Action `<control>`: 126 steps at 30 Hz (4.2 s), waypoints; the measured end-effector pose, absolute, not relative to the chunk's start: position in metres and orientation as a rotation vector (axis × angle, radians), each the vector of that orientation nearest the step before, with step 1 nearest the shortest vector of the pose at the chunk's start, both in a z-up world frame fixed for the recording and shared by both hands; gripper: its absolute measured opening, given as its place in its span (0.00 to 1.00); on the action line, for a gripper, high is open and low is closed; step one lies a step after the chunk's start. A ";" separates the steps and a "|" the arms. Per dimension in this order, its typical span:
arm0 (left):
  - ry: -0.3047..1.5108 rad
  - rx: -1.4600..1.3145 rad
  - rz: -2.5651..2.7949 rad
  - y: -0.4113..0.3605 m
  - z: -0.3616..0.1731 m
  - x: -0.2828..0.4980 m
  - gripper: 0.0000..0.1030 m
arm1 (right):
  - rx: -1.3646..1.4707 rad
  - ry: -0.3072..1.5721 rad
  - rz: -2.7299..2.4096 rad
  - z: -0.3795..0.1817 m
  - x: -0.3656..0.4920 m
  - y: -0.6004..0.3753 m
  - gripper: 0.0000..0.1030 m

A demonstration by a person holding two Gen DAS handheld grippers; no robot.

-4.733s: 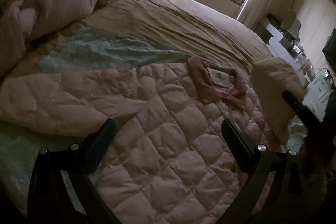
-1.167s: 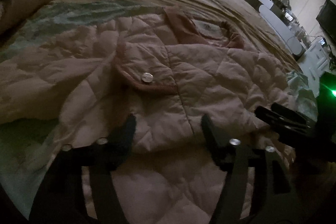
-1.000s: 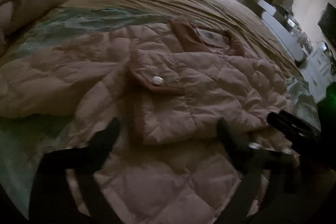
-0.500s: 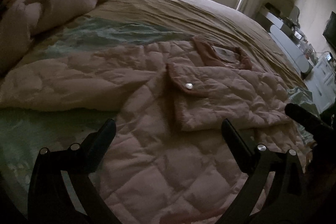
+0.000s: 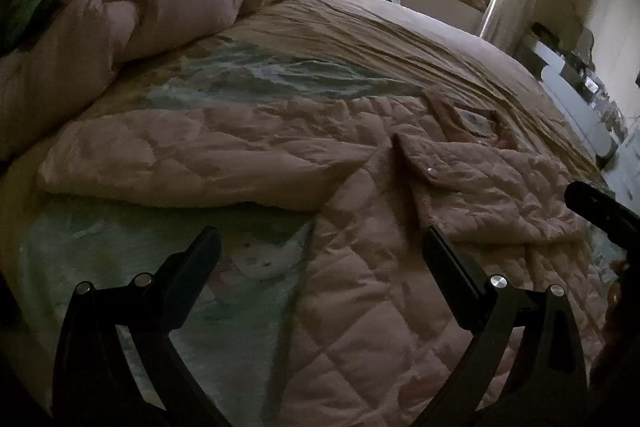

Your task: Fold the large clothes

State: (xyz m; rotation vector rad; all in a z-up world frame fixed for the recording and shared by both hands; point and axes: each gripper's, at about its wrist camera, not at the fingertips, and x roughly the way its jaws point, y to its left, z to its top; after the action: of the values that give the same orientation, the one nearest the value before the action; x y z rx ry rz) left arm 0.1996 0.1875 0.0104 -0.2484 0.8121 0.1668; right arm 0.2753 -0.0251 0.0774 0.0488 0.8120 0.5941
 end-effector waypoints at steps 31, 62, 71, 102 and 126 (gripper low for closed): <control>0.776 -0.407 0.337 0.316 -0.028 0.167 0.91 | -0.087 0.829 0.736 0.064 0.264 0.110 0.96; 0.658 -0.797 0.514 0.473 -0.091 0.179 0.91 | -0.160 0.900 0.833 0.025 0.270 0.201 0.96; 0.593 -0.870 0.604 0.512 -0.098 0.181 0.70 | -0.153 0.884 0.783 0.026 0.278 0.190 0.95; 0.255 -0.521 0.379 0.427 0.054 0.158 0.08 | -0.034 0.818 0.635 0.056 0.290 0.085 0.95; 0.243 -0.368 0.191 0.298 0.143 0.176 0.04 | 0.143 0.761 0.591 0.077 0.277 -0.050 0.95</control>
State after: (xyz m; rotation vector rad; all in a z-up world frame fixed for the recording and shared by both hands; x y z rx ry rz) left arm 0.1760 0.2975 0.1428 -0.3684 0.2434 0.1912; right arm 0.2766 -0.0499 0.0768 0.1432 0.7607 0.5908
